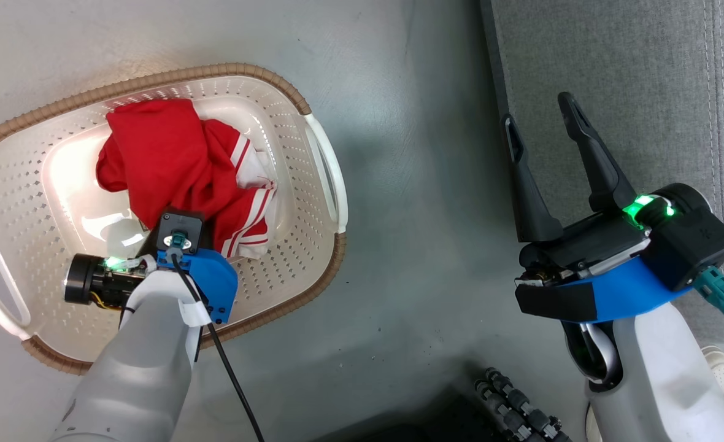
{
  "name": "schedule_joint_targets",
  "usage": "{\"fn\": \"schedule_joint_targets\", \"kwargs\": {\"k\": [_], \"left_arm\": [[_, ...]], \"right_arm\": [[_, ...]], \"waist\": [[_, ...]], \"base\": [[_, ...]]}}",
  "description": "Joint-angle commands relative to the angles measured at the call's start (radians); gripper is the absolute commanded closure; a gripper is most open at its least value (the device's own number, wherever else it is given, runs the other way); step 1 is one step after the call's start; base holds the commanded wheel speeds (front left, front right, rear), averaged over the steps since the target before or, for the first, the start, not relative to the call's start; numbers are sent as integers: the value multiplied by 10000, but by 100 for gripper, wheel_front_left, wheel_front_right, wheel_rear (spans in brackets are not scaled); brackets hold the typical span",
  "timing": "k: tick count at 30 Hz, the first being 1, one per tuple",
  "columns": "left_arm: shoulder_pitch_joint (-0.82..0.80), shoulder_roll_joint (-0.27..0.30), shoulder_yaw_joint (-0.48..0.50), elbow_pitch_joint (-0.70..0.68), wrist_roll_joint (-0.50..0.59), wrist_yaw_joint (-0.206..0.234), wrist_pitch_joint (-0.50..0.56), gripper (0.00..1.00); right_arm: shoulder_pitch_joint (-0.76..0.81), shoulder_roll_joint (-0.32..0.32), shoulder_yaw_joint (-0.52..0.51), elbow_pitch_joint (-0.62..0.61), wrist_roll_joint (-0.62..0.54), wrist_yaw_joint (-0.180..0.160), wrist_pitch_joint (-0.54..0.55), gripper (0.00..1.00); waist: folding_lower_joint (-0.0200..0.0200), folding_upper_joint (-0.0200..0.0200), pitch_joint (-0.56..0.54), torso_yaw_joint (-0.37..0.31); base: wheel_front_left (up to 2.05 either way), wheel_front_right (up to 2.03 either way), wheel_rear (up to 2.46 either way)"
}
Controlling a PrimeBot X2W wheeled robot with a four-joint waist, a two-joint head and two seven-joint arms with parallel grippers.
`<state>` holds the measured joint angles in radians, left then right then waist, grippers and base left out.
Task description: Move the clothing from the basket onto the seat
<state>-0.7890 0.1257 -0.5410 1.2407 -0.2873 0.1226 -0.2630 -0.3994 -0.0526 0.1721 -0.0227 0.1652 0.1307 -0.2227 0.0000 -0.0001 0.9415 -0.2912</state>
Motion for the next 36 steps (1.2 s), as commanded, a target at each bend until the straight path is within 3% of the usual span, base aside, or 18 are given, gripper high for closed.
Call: {"fn": "schedule_joint_targets", "kwargs": {"k": [1,26,36], "left_arm": [[-232,91,-6,54,-45,-102,-26,100],[-311,-89,-130,420,-551,-780,-18,100],[236,-462,-190,177,-738,-1020,-22,100]], "right_arm": [[-64,38,27,-12,40,1,-59,0],[-70,35,-91,43,-157,1,74,0],[225,30,-288,83,-345,1,257,0]], "waist": [[0,1,5,2],[0,1,-472,326],[0,1,-1581,762]], "base": [[0,0,0],[0,0,0],[0,0,0]]}}
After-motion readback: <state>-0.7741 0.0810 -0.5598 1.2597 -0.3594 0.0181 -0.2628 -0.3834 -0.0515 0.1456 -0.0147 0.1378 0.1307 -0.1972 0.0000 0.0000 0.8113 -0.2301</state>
